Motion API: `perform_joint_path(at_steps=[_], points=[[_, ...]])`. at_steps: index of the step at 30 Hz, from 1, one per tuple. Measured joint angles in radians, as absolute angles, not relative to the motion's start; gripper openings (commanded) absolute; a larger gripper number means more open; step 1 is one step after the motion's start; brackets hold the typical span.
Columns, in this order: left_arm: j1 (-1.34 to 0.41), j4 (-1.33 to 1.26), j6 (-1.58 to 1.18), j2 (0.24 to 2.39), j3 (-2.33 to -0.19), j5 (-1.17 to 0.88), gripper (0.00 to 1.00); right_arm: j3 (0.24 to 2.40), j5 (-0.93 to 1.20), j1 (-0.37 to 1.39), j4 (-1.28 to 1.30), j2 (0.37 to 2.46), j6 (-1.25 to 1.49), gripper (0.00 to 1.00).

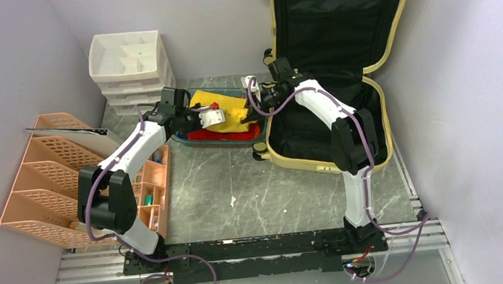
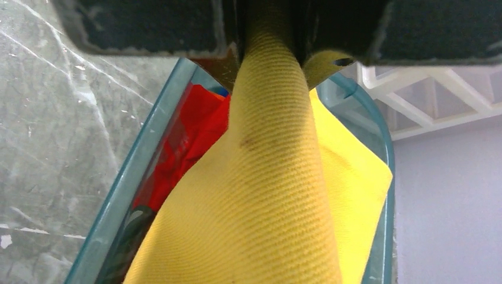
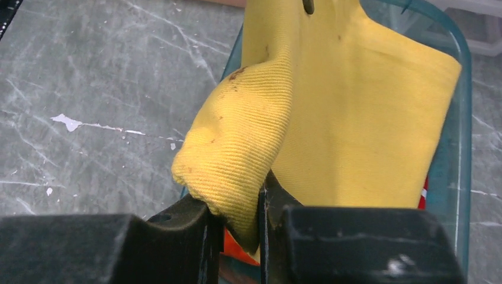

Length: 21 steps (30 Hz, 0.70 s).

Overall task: Open, take out, and arrange the luggage
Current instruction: Adjust the clothes in the bin.

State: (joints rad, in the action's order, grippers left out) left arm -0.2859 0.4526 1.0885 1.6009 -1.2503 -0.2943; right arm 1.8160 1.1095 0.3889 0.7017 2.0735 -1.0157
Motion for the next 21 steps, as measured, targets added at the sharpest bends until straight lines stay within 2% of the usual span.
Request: perform_joint_path(at_steps=[11, 16, 21], points=[[-0.286, 0.492, 1.113, 1.598, -1.233, -0.311, 0.05, 1.802, 1.086, 0.406, 0.741, 2.074, -1.048, 0.00], [-0.280, 0.510, 1.046, 1.602, -1.327, -0.286, 0.05, 1.915, 1.022, 0.405, 0.712, 2.080, -0.869, 0.00], [-0.269, 0.454, 0.921, 1.643, -1.518, -0.216, 0.05, 2.006, 0.890, 0.402, 0.522, 2.046, -0.657, 0.00]])
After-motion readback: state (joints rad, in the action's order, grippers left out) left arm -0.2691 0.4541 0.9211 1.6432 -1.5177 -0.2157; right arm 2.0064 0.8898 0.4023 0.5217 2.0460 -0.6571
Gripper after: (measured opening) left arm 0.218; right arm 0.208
